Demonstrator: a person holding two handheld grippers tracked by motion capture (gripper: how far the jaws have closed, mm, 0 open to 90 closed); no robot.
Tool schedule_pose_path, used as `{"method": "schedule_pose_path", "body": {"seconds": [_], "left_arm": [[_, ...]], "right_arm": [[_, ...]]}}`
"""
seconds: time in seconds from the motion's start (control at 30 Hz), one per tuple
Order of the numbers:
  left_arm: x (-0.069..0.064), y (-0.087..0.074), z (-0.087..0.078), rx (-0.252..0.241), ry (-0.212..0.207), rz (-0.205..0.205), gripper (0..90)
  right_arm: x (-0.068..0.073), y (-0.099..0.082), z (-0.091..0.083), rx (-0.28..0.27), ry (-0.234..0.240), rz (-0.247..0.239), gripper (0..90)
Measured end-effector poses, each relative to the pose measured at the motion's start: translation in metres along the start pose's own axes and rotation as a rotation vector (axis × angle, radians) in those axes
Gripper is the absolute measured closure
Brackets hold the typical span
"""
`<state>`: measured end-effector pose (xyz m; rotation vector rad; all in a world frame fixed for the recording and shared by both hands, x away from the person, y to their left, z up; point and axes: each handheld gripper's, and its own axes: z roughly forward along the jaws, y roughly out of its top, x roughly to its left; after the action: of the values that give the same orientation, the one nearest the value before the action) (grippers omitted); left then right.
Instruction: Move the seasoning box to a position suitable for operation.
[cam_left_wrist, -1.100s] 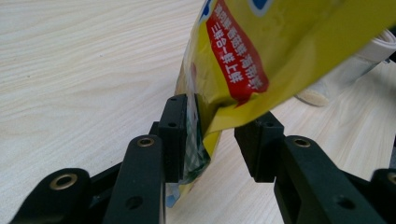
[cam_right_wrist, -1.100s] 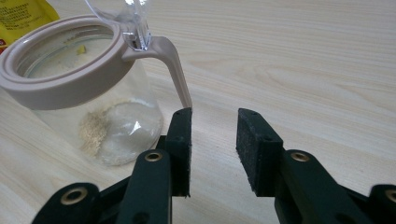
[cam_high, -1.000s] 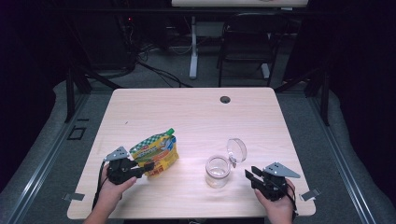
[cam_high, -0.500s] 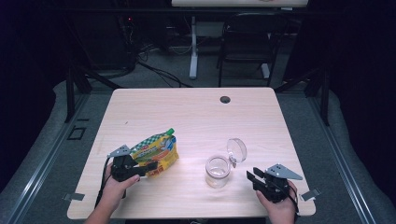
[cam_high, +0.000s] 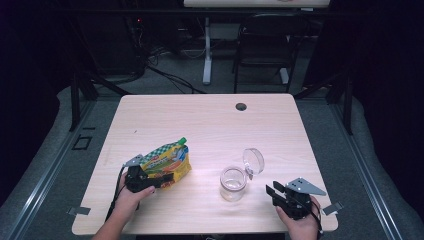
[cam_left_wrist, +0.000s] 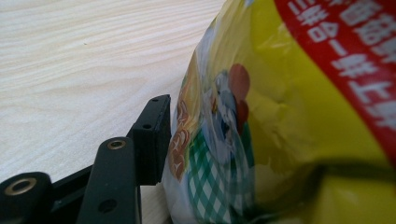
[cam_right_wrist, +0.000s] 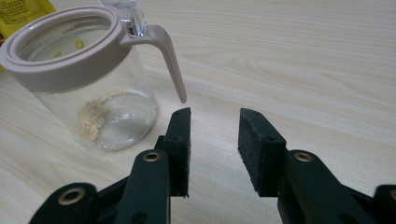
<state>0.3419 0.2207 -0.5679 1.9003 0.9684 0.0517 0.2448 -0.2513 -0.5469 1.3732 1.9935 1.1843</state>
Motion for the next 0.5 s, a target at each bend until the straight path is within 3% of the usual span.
{"method": "schedule_pose_path", "body": {"seconds": [0.2,0.5], "left_arm": [[0.0026,0.0004,0.0049,-0.007,-0.022,-0.013,47.4],[0.0035,0.0014,0.009,-0.012,-0.018,-0.01,43.5]], "right_arm": [[-0.0004,-0.0009,-0.0021,0.009,-0.004,-0.005,64.8],[-0.0008,-0.0026,-0.0041,0.009,-0.008,0.003,64.5]]}}
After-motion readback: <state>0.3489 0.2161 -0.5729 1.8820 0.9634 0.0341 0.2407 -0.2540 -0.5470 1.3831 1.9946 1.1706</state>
